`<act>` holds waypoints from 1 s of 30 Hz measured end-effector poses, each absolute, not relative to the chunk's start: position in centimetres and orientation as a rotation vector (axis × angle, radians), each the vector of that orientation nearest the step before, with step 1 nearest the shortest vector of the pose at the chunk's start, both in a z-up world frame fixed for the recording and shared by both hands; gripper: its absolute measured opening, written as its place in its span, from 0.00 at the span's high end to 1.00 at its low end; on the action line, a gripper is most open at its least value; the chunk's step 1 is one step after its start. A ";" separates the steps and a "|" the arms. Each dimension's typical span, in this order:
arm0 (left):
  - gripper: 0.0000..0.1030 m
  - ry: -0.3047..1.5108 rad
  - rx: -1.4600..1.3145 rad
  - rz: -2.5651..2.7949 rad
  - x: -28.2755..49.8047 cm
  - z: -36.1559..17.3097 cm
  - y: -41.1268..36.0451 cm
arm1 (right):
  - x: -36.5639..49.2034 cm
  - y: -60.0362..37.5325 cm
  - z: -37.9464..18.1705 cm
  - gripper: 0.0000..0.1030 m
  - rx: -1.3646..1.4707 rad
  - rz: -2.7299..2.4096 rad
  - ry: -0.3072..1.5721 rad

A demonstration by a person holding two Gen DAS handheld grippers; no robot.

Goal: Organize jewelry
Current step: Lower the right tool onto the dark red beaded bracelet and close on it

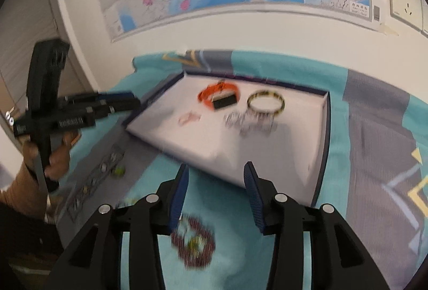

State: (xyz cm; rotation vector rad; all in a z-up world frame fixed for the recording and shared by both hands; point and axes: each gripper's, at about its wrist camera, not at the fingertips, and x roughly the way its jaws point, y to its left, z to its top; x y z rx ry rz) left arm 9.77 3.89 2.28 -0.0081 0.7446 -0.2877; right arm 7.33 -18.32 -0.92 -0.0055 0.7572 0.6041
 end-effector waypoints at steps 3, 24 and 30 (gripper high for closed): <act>0.57 0.747 -0.013 -0.292 8.2 1.9 4.3 | 6.2 -18.4 -2.2 0.67 -0.019 0.607 0.797; 0.53 0.830 -0.018 -0.370 2.4 -1.8 2.9 | 5.6 -18.3 -5.1 0.85 0.010 0.601 0.896; 0.53 0.843 -0.013 -0.390 2.1 -2.1 2.2 | 5.6 -18.6 -5.3 0.98 0.029 0.602 0.894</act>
